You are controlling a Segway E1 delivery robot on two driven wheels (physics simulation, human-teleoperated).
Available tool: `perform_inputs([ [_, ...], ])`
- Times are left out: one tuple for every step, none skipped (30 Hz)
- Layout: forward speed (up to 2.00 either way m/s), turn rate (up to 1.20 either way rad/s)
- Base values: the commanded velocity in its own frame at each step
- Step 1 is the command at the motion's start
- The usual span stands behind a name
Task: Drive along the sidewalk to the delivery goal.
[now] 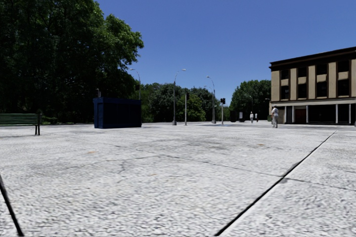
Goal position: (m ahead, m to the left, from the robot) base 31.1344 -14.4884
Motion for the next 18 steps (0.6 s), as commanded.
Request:
perform_inputs([
  [2.0, 0.0],
  [2.0, 0.0],
  [2.0, 0.0],
  [2.0, 0.0],
  [2.0, 0.0],
  [2.0, 0.0],
  [2.0, 0.0],
  [2.0, 0.0],
  [2.0, 0.0],
  [2.0, 0.0],
  [2.0, 0.0],
  [2.0, 0.0],
  [2.0, 0.0],
  [2.0, 0.0],
  [2.0, 0.0],
  [2.0, 0.0],
  [2.0, 0.0],
  [2.0, 0.0],
])
